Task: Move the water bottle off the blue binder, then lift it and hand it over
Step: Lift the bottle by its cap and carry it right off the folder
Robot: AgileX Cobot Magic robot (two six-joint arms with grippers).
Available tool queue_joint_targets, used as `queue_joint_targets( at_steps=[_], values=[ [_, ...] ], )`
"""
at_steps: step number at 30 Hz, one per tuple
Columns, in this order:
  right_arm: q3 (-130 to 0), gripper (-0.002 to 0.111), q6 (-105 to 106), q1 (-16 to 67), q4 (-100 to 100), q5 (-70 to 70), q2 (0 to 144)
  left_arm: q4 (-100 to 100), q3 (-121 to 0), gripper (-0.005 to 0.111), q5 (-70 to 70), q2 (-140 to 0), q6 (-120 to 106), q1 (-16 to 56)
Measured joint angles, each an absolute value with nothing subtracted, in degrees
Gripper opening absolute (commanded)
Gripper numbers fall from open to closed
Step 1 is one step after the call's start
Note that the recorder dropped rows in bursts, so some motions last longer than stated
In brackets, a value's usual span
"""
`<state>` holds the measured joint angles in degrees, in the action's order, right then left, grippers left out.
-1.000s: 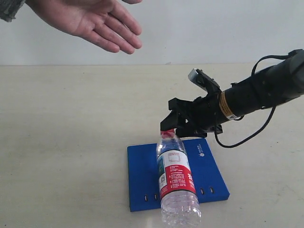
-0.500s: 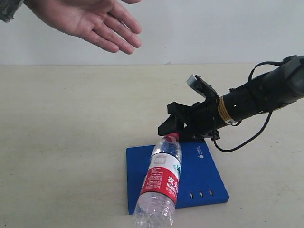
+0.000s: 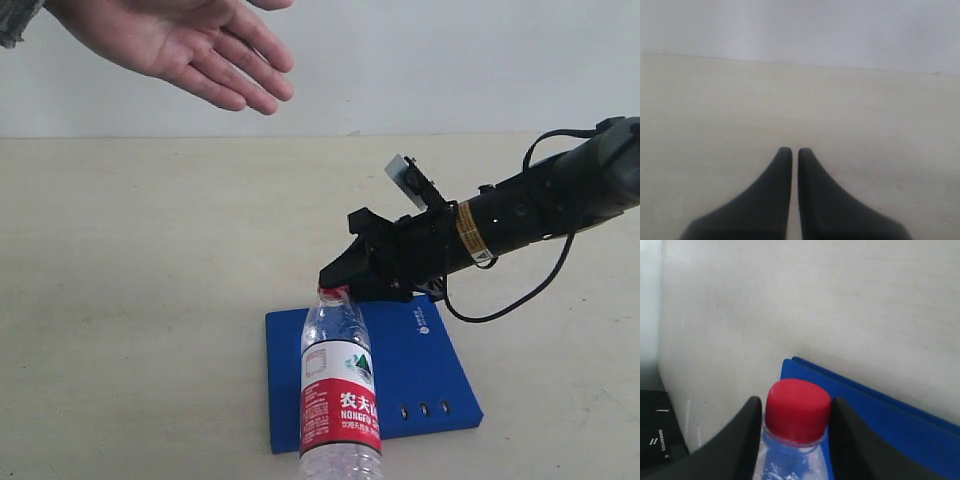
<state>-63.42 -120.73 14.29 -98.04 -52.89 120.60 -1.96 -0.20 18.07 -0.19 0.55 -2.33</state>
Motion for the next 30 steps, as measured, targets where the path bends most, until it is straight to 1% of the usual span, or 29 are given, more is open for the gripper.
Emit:
queue_joint_targets(
  at_steps=[1,11,16,24,30],
  values=[
    [-63.4,0.0,-120.5,14.3,-98.0,-53.0,120.6,-2.0,-0.2,0.004,18.1,-0.2,0.6,-2.3],
    [-63.4,0.0,-118.5,14.3,-97.8,-53.5,120.2,-2.0,-0.2,0.004,18.1,-0.2,0.6,-2.3],
    [-63.4,0.0,-116.5,14.1,-99.4,-52.6,116.1,-2.0,-0.2,0.004,18.1,-0.2,0.6,-2.3],
    [-63.3,0.0,-115.5,8.7,-100.2,-49.0,106.8,-2.0,-0.2,0.004,18.1,-0.2,0.6,-2.3],
    [-63.3,0.0,-113.8,3.8,-100.2,-48.3,102.7,-2.0,-0.2,0.004,18.1,-0.2,0.6,-2.3]
  ],
)
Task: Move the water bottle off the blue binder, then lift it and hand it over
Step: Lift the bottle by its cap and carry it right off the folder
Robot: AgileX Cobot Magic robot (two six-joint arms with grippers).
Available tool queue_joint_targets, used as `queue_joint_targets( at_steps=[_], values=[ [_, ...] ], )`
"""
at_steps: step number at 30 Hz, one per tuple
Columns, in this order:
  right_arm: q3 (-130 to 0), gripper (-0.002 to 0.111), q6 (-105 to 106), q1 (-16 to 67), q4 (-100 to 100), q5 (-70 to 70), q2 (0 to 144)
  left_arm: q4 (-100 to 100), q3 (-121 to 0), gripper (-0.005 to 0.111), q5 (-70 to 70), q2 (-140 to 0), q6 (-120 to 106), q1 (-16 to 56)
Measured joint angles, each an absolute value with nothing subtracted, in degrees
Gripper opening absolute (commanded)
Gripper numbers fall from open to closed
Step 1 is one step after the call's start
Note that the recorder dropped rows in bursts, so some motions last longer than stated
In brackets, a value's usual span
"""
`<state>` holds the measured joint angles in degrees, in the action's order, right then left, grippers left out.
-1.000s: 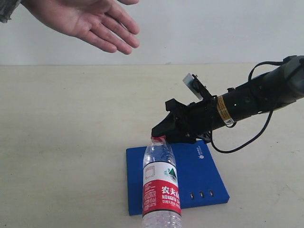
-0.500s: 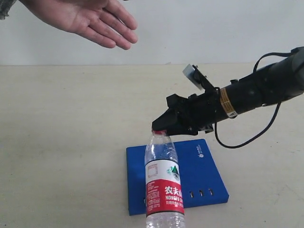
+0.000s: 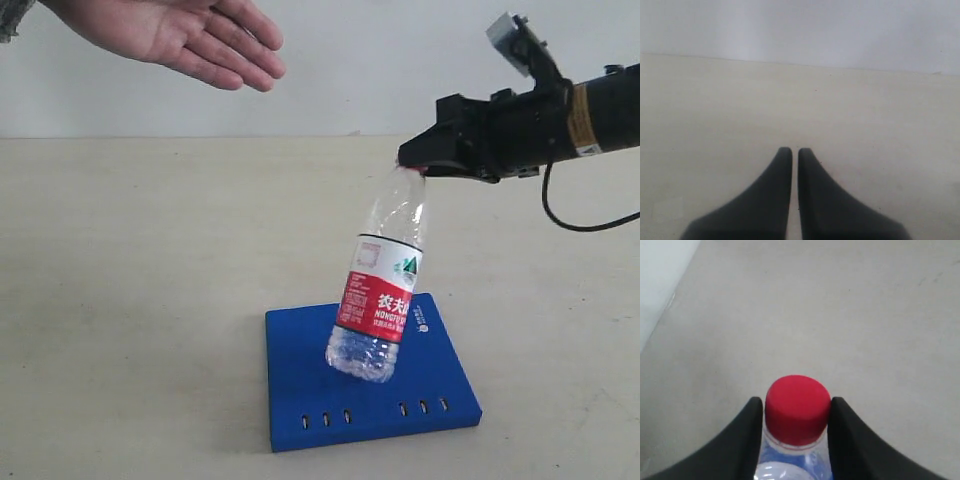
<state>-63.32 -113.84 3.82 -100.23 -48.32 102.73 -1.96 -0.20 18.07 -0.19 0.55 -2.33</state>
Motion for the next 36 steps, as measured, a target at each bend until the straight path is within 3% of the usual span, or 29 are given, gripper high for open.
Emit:
queue_joint_targets(
  at_steps=[8,25,36],
  values=[
    [-63.3,0.0,-106.4,-0.6,-100.3,-49.3,97.9,-2.0,-0.2,0.004,18.1,-0.2,0.6,-2.3],
    [-63.3,0.0,-98.5,-1.3,-100.8,-45.6,92.4,-2.0,-0.2,0.004,18.1,-0.2,0.6,-2.3],
    [-55.3,0.0,-82.6,-1.4,-100.4,-14.4,82.0,-2.0,-0.2,0.004,18.1,-0.2,0.6,-2.3]
  ],
)
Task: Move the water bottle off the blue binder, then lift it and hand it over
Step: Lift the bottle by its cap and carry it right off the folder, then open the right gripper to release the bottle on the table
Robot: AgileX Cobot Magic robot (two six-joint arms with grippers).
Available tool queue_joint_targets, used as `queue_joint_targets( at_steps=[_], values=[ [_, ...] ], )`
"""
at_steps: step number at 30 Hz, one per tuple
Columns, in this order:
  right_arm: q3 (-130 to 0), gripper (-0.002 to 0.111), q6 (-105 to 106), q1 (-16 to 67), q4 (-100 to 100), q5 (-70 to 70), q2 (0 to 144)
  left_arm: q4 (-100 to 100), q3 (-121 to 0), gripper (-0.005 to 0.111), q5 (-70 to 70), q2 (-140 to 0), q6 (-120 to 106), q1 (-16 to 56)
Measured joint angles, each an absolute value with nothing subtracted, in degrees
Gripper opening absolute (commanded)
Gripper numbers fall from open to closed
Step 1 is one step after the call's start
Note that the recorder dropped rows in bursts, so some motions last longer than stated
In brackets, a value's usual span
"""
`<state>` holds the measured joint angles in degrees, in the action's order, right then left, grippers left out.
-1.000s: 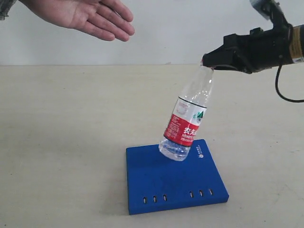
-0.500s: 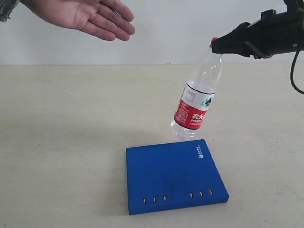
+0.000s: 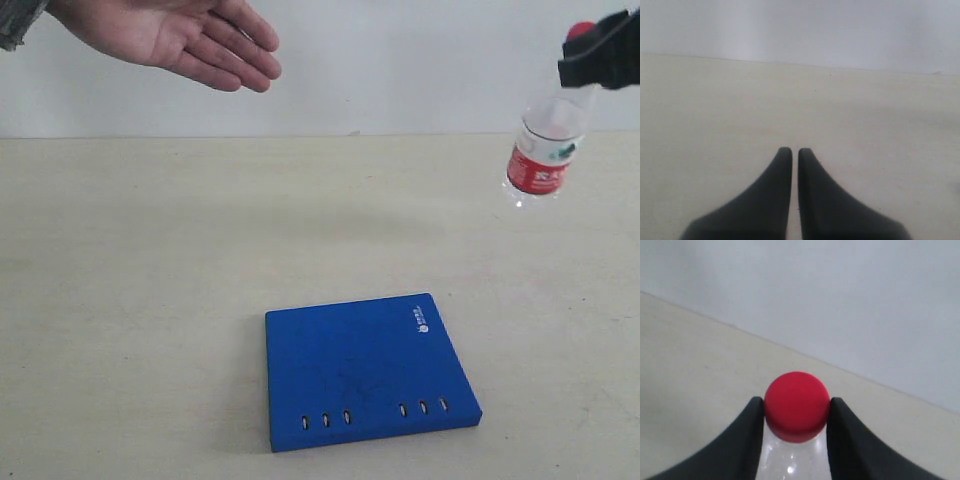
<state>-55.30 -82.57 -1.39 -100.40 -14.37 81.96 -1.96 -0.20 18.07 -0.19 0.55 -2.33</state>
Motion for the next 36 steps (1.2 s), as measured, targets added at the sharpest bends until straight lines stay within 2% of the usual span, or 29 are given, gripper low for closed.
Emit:
queue_joint_targets(
  at_steps=[6,29,30,32,33,36],
  values=[
    [-48.6,0.0,-81.4,-1.6,-100.4,-13.0,79.8,-2.0,-0.2,0.004,18.1,-0.2,0.6,-2.3],
    [-46.6,0.001,-83.1,-1.6,-99.8,-12.9,79.7,-2.0,-0.2,0.004,18.1,-0.2,0.6,-2.3],
    [-45.9,0.004,-83.1,-1.6,-99.6,-12.8,79.3,-2.0,-0.2,0.004,18.1,-0.2,0.6,-2.3],
    [-45.6,0.019,-83.1,-1.6,-99.4,-12.8,79.0,-2.0,-0.2,0.004,18.1,-0.2,0.6,-2.3],
    [-45.6,0.032,-83.1,-1.6,-99.2,-12.8,79.0,-2.0,-0.2,0.004,18.1,-0.2,0.6,-2.3],
    [-45.6,0.048,-83.1,-1.6,-99.0,-12.8,79.0,-2.0,-0.2,0.004,18.1,-0.2,0.6,-2.3]
  ],
)
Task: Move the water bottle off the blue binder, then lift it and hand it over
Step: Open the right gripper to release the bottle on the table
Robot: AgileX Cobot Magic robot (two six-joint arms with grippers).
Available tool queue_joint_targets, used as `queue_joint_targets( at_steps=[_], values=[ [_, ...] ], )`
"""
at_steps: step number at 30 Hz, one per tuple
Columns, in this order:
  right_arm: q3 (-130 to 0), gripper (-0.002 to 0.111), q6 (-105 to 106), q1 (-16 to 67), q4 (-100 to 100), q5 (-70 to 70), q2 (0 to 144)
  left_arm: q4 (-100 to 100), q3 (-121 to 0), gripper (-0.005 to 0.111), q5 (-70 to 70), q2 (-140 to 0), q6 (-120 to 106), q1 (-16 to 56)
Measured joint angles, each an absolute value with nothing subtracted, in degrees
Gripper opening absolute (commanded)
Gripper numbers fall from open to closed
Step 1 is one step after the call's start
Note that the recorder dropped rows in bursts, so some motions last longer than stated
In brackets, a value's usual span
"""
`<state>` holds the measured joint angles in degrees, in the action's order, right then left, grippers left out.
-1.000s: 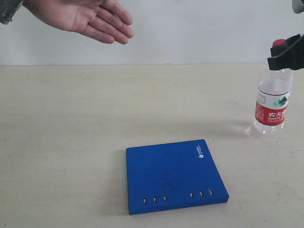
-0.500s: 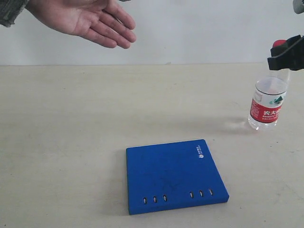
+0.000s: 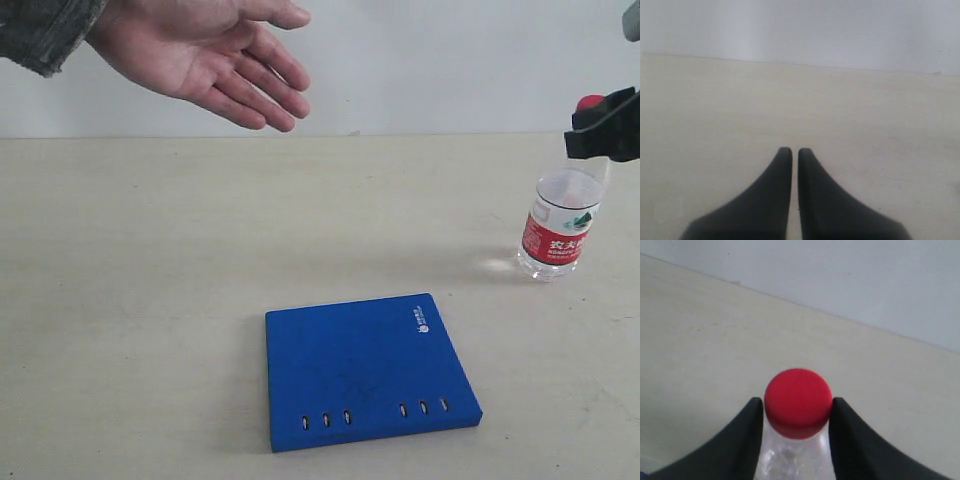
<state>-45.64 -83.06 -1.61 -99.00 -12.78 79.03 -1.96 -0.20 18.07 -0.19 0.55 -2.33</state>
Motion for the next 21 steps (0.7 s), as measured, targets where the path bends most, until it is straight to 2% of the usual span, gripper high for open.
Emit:
queue_joint_targets(
  at_steps=[4,11,21],
  values=[
    [-44.6,0.056,-83.2,-1.6,-99.8,-12.3,79.6,-2.0,-0.2,0.004,18.1,-0.2,0.6,-2.3],
    [-46.1,0.055,-83.1,-1.6,-98.1,-6.7,77.2,-2.0,-0.2,0.004,18.1,-0.2,0.6,-2.3],
    [-50.5,0.055,-83.4,-0.9,-97.6,-8.8,64.9,-2.0,-0.2,0.004,18.1,-0.2,0.6,-2.3]
  ],
)
